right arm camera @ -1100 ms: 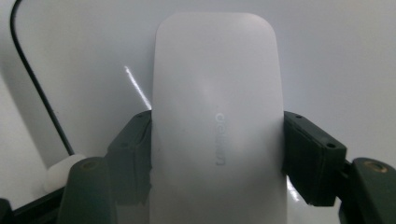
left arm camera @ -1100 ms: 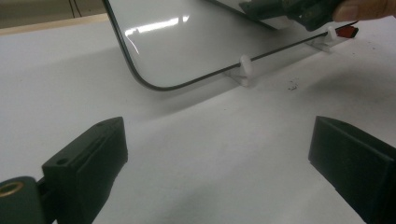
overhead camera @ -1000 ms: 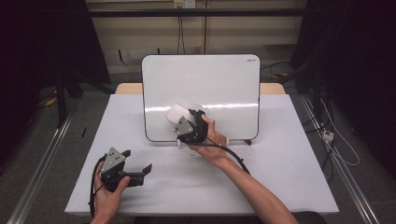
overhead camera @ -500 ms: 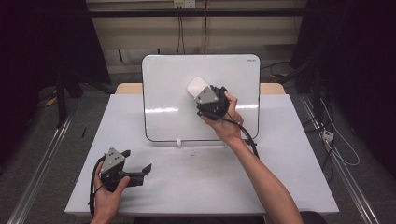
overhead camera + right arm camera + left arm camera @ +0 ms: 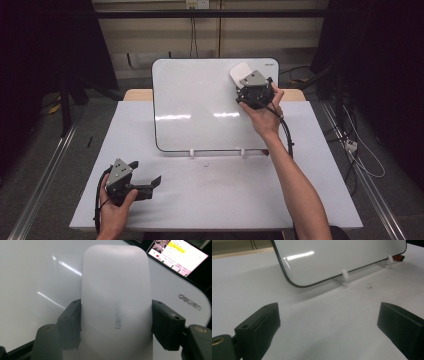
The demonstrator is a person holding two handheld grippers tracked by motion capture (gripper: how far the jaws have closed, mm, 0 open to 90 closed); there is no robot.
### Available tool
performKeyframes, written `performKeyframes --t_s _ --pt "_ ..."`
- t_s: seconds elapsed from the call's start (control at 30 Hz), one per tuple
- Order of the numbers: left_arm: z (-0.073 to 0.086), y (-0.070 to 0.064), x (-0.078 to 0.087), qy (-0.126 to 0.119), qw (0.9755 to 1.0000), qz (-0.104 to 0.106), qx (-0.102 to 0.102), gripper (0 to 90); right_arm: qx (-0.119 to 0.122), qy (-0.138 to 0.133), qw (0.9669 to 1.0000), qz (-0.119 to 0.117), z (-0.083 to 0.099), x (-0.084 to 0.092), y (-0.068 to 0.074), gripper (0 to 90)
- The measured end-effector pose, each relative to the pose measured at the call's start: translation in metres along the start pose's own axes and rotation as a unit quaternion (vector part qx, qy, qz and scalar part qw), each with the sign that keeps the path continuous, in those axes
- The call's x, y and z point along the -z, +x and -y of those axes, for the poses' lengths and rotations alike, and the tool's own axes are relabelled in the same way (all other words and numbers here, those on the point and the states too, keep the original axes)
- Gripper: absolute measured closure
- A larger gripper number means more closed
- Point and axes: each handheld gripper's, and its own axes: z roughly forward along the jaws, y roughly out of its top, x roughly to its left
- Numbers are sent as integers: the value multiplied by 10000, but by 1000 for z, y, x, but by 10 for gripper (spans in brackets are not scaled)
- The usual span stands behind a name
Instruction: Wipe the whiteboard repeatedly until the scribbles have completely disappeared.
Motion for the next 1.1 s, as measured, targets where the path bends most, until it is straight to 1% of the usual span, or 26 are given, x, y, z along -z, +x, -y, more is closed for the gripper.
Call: performKeyframes --t_s 0.1,0.17,0.2,0.27,0.3,0.33,0.4,0.47,0.5,0.6,0.67,0.77,0.8,0.9,0.97,1.0,1.03,1.1 --pt "0 0 0 -3 10000 -2 -1 45 -162 30 9998 120 2 1 -13 314" --pt "0 0 0 -1 10000 -3 -2 45 -322 56 9993 171 5 2 -20 314" --pt "0 1 0 9 10000 5 -14 45 -383 43 9991 184 6 2 -22 314" --pt "0 1 1 7 10000 -14 -30 45 -369 11 9990 255 6 4 -19 314" --pt "0 1 1 9 10000 -13 -25 45 -378 55 9989 275 6 5 -17 314" --pt "0 1 1 6 10000 -16 -14 45 -395 86 9989 229 7 5 -16 314" --pt "1 1 1 7 10000 -17 -3 45 -350 152 9992 132 10 6 -12 314" --pt "1 1 1 15 10000 -21 -10 45 -332 153 9993 92 11 8 -9 314" --pt "1 1 1 14 10000 -20 -5 45 -368 150 9992 35 12 9 -8 314" --pt "1 1 1 19 10000 -19 -21 45 -322 167 9993 -50 15 11 -2 315" --pt "1 0 0 10 10000 -10 35 45 -295 145 9994 -128 17 13 0 315" --pt "1 0 0 30 10000 0 11 45 -349 145 9990 -220 19 15 0 315" --pt "1 1 0 22 10000 3 -7 45 -335 137 9991 -207 19 15 1 315" --pt "1 1 1 -1 10000 -11 29 45 -369 130 9989 -270 20 17 0 315" --pt "2 2 2 -5 10000 -49 57 45 -378 136 9988 -276 19 17 -1 315" --pt "2 3 3 7 10000 -49 37 45 -381 140 9988 -271 19 17 0 315" --pt "2 3 3 -25 10000 -48 60 45 -385 138 9988 -274 19 18 -1 315" --pt "2 3 5 -8 10000 -66 50 45 -493 114 9981 -349 20 18 -3 315"
